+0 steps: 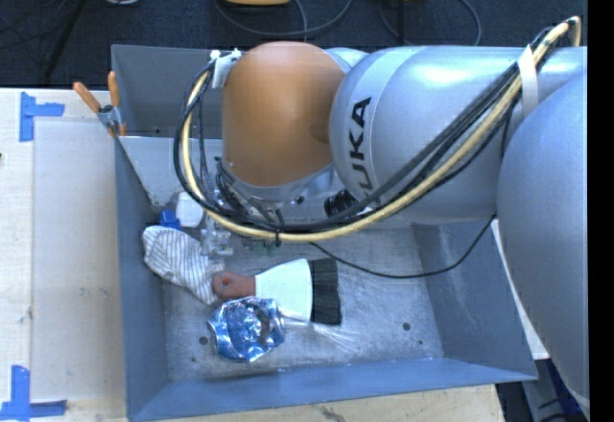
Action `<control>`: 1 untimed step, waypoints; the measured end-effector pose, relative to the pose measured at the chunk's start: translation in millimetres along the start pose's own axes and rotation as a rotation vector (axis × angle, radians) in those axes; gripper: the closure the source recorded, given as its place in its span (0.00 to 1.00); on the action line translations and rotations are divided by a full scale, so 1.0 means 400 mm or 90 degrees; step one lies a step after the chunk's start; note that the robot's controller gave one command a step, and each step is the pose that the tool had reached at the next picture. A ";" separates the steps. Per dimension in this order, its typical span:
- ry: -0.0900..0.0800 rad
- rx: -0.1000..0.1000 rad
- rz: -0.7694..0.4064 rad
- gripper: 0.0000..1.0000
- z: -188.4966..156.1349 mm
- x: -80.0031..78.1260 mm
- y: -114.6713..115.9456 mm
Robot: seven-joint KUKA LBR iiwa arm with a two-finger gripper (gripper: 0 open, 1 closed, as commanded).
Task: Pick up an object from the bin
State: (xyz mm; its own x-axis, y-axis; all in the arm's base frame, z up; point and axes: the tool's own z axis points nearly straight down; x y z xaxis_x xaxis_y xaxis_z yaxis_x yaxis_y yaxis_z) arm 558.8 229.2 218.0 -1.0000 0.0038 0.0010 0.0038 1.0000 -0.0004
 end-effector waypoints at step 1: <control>0.000 0.000 0.000 1.00 0.000 0.000 0.000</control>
Offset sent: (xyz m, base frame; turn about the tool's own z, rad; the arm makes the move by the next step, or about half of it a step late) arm -0.0368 -0.0243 -0.0566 -0.4714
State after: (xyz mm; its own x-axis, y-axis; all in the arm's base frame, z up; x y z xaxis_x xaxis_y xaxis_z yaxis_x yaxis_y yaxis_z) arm 558.7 229.2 218.0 -1.0000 0.0044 0.0011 0.0044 1.0000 -0.0004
